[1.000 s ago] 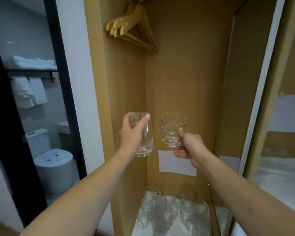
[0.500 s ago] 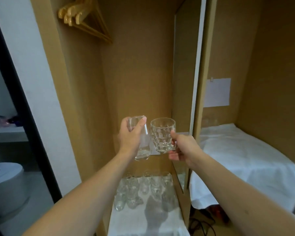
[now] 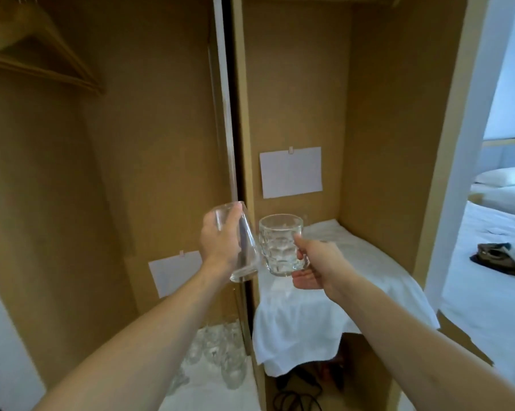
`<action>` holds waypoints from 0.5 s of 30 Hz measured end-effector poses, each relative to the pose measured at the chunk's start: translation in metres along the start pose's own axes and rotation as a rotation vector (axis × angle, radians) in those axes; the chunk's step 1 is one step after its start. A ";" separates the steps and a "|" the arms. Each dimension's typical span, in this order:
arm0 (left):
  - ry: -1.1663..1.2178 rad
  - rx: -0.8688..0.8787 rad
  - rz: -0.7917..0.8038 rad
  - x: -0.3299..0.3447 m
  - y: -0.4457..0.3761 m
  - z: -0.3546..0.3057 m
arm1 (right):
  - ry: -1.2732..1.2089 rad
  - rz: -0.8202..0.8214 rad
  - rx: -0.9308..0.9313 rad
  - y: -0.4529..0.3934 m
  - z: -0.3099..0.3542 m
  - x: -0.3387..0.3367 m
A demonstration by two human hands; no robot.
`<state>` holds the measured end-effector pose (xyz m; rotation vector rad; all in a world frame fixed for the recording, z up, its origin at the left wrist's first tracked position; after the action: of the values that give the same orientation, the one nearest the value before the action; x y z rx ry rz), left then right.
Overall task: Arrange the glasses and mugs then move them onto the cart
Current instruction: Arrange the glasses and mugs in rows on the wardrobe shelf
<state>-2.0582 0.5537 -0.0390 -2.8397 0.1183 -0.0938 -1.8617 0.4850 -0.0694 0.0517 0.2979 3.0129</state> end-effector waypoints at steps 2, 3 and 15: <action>-0.002 -0.004 0.020 0.035 -0.005 0.007 | -0.007 -0.020 0.003 0.000 -0.001 -0.032; -0.006 -0.016 0.029 0.051 -0.009 0.012 | -0.010 -0.028 0.001 0.000 -0.001 -0.047; -0.054 -0.148 0.070 0.183 -0.018 0.060 | 0.036 -0.122 0.099 -0.016 -0.016 -0.182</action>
<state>-1.8703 0.5713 -0.0813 -2.9789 0.2215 0.0076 -1.6804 0.4767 -0.0927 -0.0123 0.4373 2.8788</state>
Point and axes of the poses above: each hand's wrist, its own y-axis away from the middle knuckle, its own x-axis out of the palm, z = x × y, the point moved 4 cm from there along -y, towards the middle knuckle, and after that the axes turned 14 degrees about z, right-handed, at the moved point
